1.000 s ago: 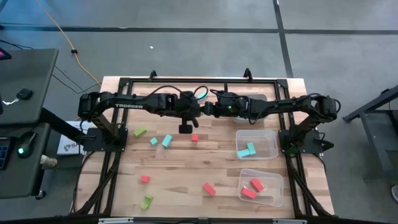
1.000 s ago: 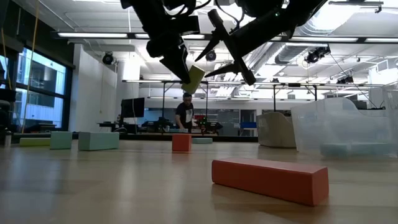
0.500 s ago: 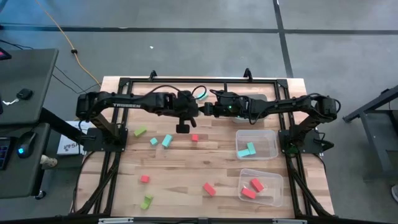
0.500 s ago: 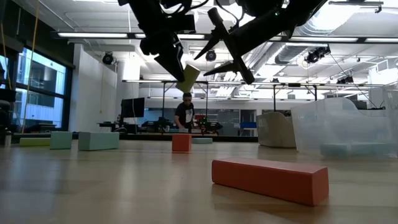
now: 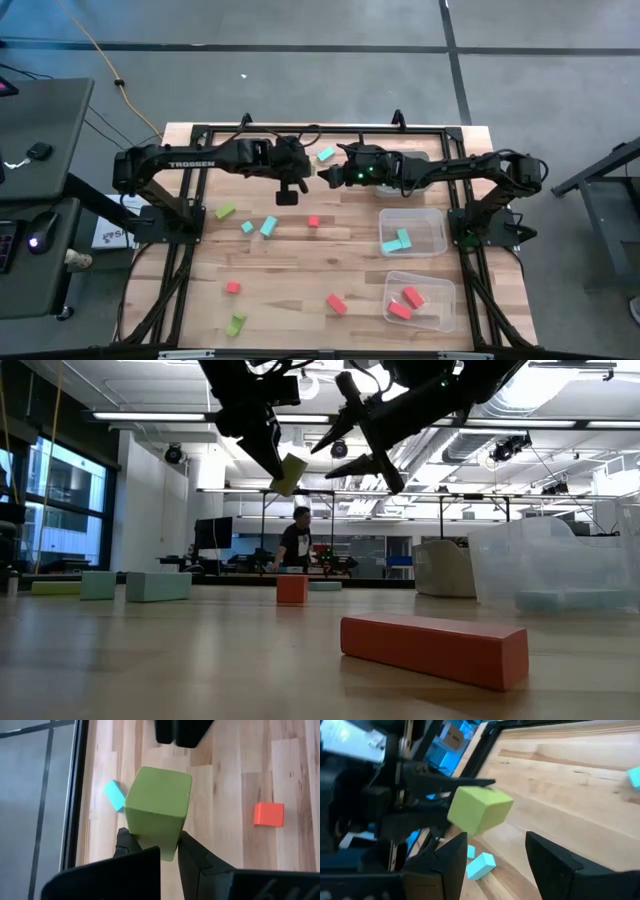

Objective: Sort & place blocks by color
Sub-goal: Put the light green block into the gray bin

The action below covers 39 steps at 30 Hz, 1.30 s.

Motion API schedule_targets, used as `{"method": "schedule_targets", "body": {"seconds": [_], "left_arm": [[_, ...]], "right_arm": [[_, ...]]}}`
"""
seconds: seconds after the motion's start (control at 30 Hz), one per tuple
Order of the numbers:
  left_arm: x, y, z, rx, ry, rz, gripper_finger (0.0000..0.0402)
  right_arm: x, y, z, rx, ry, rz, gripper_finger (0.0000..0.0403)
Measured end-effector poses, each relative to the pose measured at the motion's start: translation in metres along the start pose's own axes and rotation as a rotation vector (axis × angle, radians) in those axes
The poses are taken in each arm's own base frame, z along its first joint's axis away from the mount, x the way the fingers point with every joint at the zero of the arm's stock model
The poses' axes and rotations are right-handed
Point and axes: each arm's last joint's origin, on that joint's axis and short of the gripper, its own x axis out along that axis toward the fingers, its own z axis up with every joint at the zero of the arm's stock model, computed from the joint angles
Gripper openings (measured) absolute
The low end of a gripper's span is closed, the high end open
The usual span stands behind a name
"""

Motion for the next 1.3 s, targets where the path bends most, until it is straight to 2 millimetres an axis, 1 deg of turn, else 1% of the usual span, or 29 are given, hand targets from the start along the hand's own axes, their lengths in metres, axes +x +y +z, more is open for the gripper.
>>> {"method": "schedule_targets", "body": {"seconds": [0.2, 0.4, 0.53, 0.67, 0.8, 1.03, 1.17, 1.3], "left_arm": [[-0.004, 0.002, -0.001, 0.008, -0.01, 0.002, 0.0], [-0.004, 0.001, -0.002, 0.002, -0.004, -0.015, 0.0], [-0.004, 0.0, -0.001, -0.046, -0.016, -0.055, 0.0], [-0.005, 0.0, -0.001, -0.108, -0.023, -0.082, 0.0], [-0.007, -0.001, -0.001, -0.155, -0.041, -0.124, 0.0], [-0.01, -0.002, -0.001, -0.171, -0.051, -0.147, 0.0], [-0.01, -0.004, 0.0, -0.18, -0.062, -0.196, 0.0], [-0.011, -0.007, 0.002, -0.165, -0.076, -0.201, 0.0]], "right_arm": [[0.0, 0.0, 0.0, -0.06, 0.004, 0.008, 0.0193], [0.0, 0.001, 0.0, -0.112, 0.0, 0.01, 0.0228], [0.0, 0.004, 0.003, -0.245, -0.025, 0.043, 0.0244], [0.0, 0.008, 0.004, -0.412, -0.034, 0.103, 0.0245], [-0.001, 0.011, 0.003, -0.597, -0.004, 0.179, 0.0245], [-0.001, 0.011, 0.002, -0.799, -0.013, 0.196, 0.0245], [-0.001, 0.01, 0.005, -0.832, -0.046, 0.144, 0.0245], [-0.001, 0.01, 0.004, -0.832, -0.028, 0.175, 0.0245]]}}
